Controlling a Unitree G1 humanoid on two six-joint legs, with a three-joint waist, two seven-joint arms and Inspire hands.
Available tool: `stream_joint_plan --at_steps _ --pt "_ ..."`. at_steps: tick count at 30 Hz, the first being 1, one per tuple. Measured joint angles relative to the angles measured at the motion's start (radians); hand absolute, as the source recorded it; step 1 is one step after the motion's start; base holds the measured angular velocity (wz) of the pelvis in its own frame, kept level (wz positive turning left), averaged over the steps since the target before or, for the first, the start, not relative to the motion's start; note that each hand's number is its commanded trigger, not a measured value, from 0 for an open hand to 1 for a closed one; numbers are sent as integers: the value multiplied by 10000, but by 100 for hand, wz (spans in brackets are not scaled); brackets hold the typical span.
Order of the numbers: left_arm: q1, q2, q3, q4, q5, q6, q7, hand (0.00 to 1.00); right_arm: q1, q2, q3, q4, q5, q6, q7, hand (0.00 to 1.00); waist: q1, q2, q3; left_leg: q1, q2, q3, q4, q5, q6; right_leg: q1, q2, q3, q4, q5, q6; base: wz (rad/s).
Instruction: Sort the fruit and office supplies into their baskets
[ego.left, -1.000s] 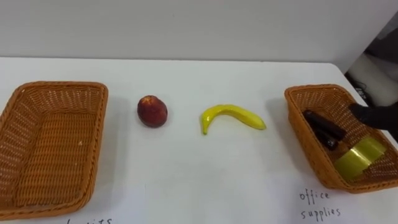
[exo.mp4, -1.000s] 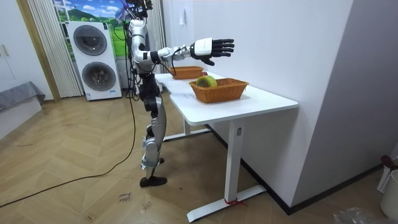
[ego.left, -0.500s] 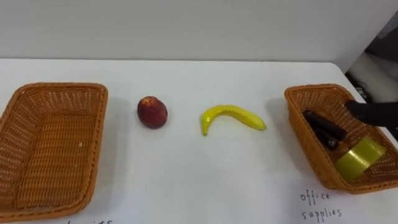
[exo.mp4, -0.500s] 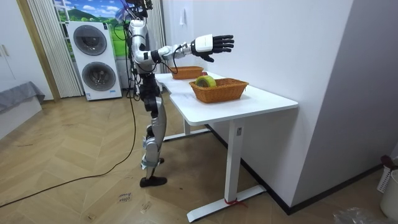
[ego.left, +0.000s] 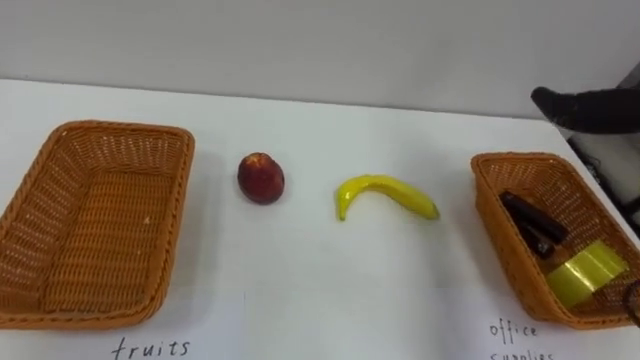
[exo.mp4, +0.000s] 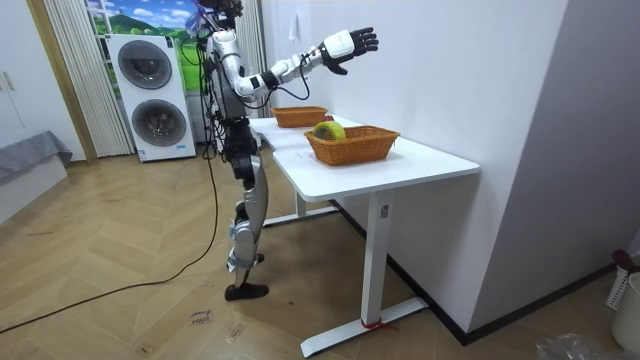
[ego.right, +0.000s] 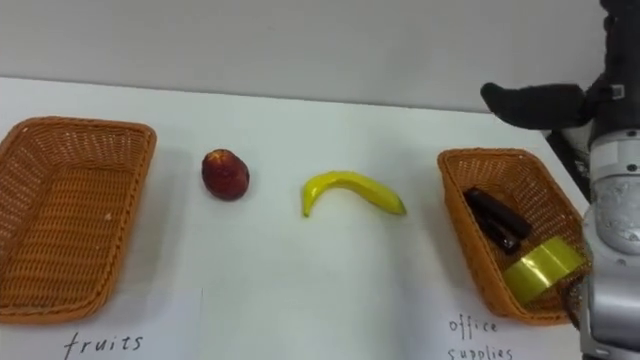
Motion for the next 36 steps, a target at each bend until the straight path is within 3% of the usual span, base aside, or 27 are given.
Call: stream_joint_plan --at_steps 6,13,20,29,36 --pt "7 124 12 -399 19 -7 -357 0 0 -46 591 -19 -598 2 720 0 340 53 14 -194 -47 -280 75 2 2 -6 -64 -470 -8 0 1 17" --pt "9 410 -407 -436 5 -9 -354 0 -8 -628 1648 43 -592 2 1212 0 563 -158 39 -251 -82 -756 158 9 3 108 -77 -805 -17 0 1 18" --pt "-85 610 -595 -246 7 -23 -351 0 -8 -628 2646 242 -1058 6 1974 0 814 -594 93 -263 -128 -839 182 10 0 252 -91 -812 -190 0 0 5" --pt "-146 696 -593 -187 4 -11 -262 0 -19 -738 3199 1177 -1680 36 3008 0 1093 -672 98 -518 -140 -869 343 10 0 93 -105 -895 -184 0 0 0" --pt "-302 742 -586 -192 1 156 -377 0 -19 -882 3289 1689 -2785 452 4051 0 1329 -743 53 -788 -151 -901 493 16 -9 -120 -115 -957 -180 0 0 2"
